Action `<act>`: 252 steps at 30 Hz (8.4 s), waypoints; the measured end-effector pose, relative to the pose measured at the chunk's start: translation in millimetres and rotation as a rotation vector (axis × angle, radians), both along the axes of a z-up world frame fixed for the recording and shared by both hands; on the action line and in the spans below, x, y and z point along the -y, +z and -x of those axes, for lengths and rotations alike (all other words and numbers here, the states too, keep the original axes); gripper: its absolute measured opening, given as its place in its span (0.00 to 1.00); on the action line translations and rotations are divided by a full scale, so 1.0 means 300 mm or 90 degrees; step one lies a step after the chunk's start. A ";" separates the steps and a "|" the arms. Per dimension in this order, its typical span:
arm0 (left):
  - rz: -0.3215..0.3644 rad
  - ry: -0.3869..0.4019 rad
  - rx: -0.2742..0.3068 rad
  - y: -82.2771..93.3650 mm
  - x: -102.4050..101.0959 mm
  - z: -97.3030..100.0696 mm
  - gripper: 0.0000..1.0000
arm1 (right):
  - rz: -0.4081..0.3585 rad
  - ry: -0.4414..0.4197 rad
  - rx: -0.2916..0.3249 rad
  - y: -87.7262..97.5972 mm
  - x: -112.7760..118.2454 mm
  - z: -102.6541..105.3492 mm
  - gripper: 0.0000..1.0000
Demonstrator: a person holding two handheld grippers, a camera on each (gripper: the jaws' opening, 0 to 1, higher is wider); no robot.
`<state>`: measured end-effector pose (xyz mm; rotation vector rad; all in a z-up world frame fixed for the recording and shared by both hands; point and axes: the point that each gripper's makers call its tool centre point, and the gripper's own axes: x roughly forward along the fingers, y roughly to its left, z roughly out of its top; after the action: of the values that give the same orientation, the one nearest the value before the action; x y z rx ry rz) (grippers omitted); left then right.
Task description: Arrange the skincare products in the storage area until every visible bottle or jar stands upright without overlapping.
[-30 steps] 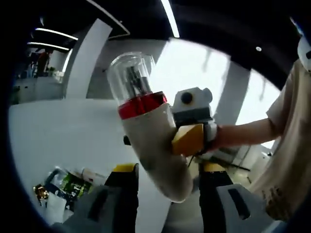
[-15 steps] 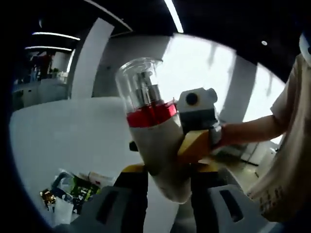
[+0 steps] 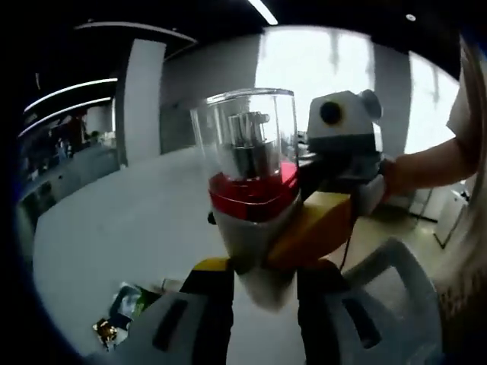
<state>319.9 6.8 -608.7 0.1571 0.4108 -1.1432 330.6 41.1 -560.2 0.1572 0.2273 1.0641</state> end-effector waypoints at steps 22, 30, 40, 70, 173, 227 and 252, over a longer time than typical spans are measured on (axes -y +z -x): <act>-0.120 -0.007 0.025 -0.323 0.125 -0.087 0.28 | 0.208 0.042 0.022 -0.333 0.123 -0.059 0.30; -0.133 0.001 0.017 -0.384 0.136 -0.102 0.28 | 0.213 0.054 0.005 -0.400 0.143 -0.077 0.30; -0.130 0.034 0.019 -0.396 0.141 -0.142 0.28 | 0.203 0.062 -0.007 -0.415 0.161 -0.116 0.31; -0.131 0.067 0.037 -0.397 0.183 -0.381 0.29 | 0.182 0.065 0.023 -0.418 0.202 -0.352 0.31; -0.069 0.094 -0.095 -0.331 -0.195 -0.016 0.93 | 0.106 -0.151 -0.102 -0.361 0.160 -0.016 0.87; -0.041 0.171 -0.097 -0.259 -0.443 0.185 0.95 | 0.107 -0.259 -0.079 -0.260 0.204 0.116 0.92; -0.041 0.177 -0.094 -0.265 -0.444 0.176 0.93 | 0.175 -0.249 -0.104 -0.305 0.204 0.083 0.82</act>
<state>267.2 139.9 -688.2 0.0689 0.5827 -0.8714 305.7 -20.1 -651.7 0.0363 0.4670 0.6234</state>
